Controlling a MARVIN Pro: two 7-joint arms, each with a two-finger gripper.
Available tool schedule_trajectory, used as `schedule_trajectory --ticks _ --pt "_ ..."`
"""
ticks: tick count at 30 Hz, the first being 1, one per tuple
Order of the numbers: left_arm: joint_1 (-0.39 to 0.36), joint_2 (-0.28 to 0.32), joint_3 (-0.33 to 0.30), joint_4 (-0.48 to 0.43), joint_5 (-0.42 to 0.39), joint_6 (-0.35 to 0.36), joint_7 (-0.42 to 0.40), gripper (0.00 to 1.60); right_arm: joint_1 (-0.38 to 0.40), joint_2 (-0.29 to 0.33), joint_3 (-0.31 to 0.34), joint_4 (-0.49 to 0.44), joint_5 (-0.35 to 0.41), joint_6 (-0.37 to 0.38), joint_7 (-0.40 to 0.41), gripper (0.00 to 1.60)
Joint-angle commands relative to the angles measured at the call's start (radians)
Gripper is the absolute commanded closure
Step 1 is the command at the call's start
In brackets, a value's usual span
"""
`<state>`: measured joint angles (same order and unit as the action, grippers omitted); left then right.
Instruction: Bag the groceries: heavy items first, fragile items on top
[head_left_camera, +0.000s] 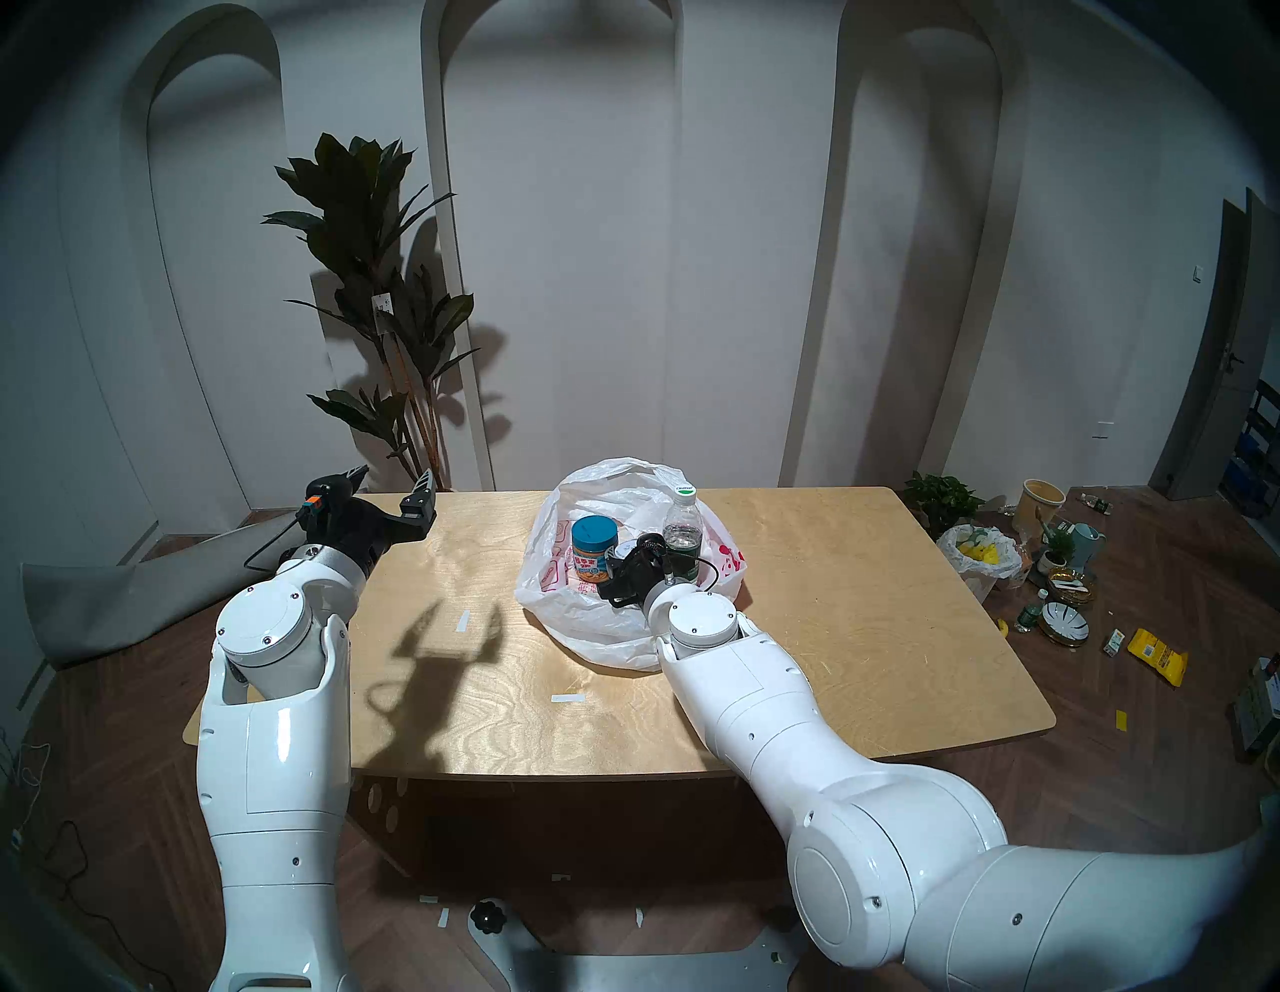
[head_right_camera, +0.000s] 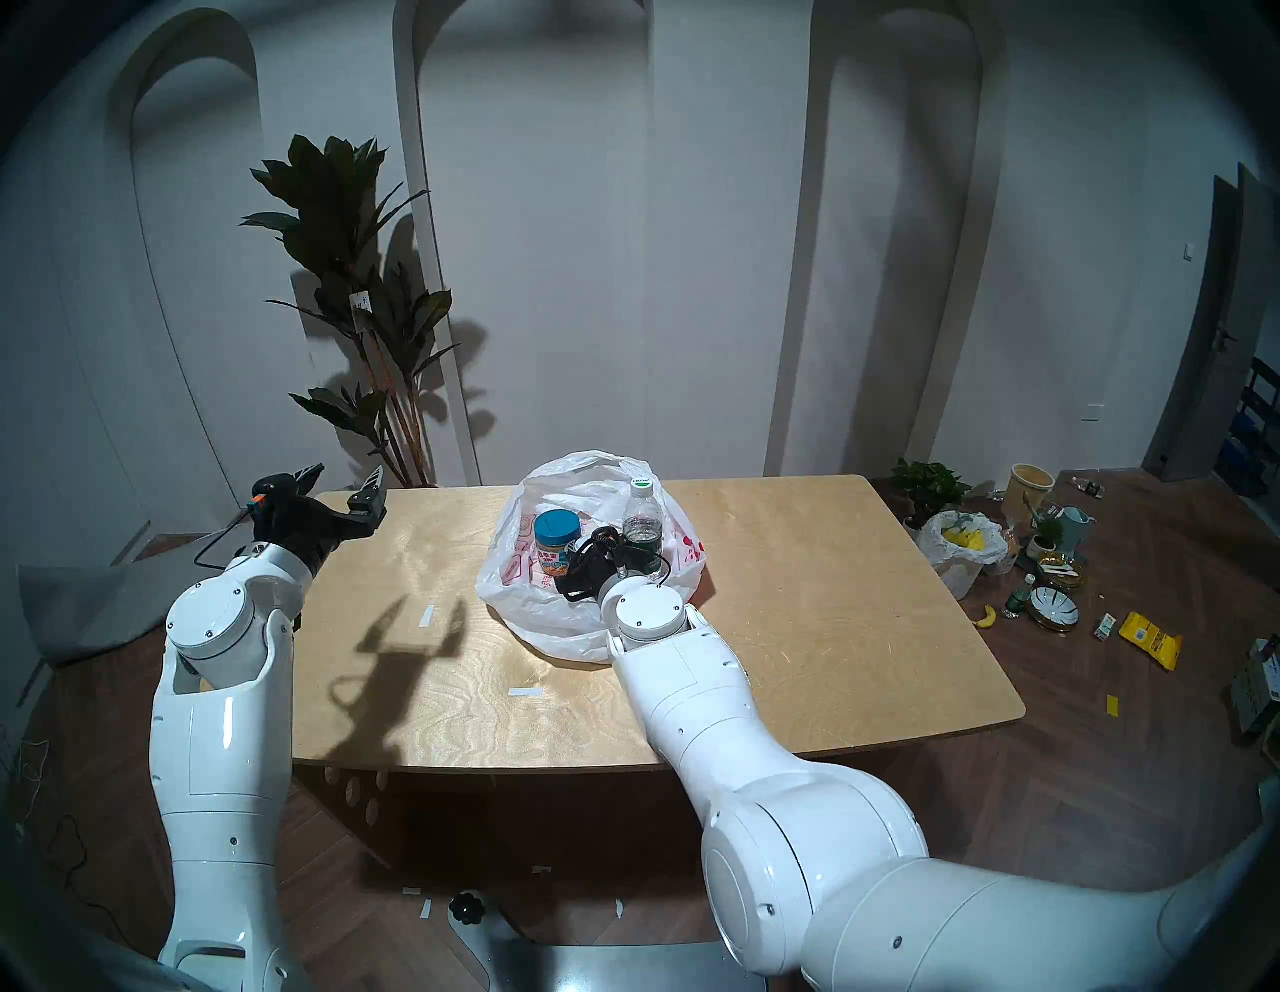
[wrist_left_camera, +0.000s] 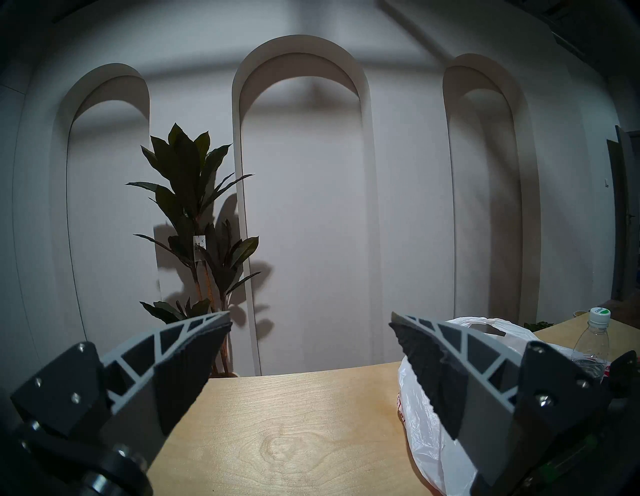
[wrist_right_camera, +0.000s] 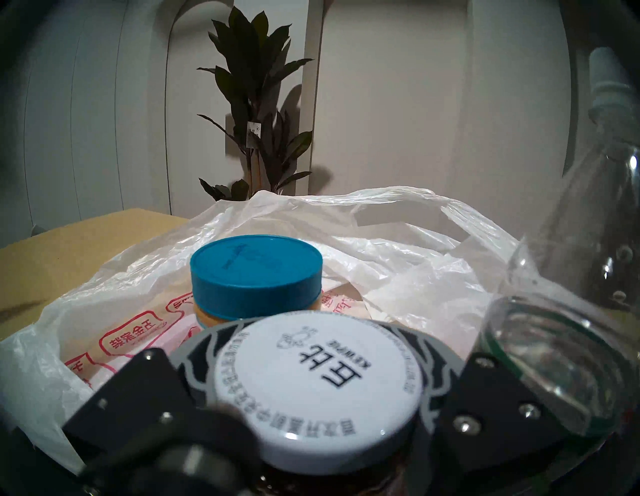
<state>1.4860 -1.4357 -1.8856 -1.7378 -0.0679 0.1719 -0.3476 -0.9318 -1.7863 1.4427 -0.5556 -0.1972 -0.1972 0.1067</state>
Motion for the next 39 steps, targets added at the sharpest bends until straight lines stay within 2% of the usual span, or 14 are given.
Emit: schedule_trajectory --ticks 1,2,3,7,8,9,10,24,32,39 --pt "-0.01 0.003 0.001 -0.023 0.002 -0.004 0.001 0.0 0.106 -0.008 0.003 0.098 0.003 -0.077 -0.005 1.6" --pt "-0.01 0.003 0.001 -0.024 0.002 -0.004 0.002 0.0 0.112 -0.007 0.004 0.11 0.004 -0.086 -0.006 1.28" --pt "-0.01 0.003 0.001 -0.024 0.002 -0.003 0.002 0.0 0.122 -0.006 0.005 0.128 0.005 -0.099 -0.007 1.17" --pt "-0.009 0.003 0.001 -0.024 0.002 -0.003 0.002 0.0 0.145 -0.003 0.009 0.171 0.007 -0.129 -0.008 1.14" --pt "-0.009 0.003 0.001 -0.024 0.001 -0.003 0.002 0.0 0.15 -0.002 0.01 0.18 0.008 -0.135 -0.008 0.84" --pt "-0.009 0.003 0.002 -0.024 0.001 -0.003 0.002 0.0 0.157 -0.003 0.011 0.193 0.008 -0.145 -0.009 0.2" --pt "-0.009 0.003 0.002 -0.024 0.001 -0.003 0.002 0.0 0.16 -0.003 0.012 0.2 0.008 -0.15 -0.01 0.0" --pt "-0.009 0.004 0.002 -0.025 0.001 -0.003 0.003 0.0 0.185 -0.013 0.019 0.241 0.011 -0.232 -0.007 0.0" --pt "-0.009 0.005 0.002 -0.023 -0.001 -0.004 0.003 0.0 0.2 -0.035 0.026 0.203 0.024 -0.264 0.006 0.0" --pt "-0.01 0.006 0.003 -0.02 -0.002 -0.004 0.002 0.0 0.233 -0.057 0.047 0.131 0.056 -0.311 0.031 0.0"
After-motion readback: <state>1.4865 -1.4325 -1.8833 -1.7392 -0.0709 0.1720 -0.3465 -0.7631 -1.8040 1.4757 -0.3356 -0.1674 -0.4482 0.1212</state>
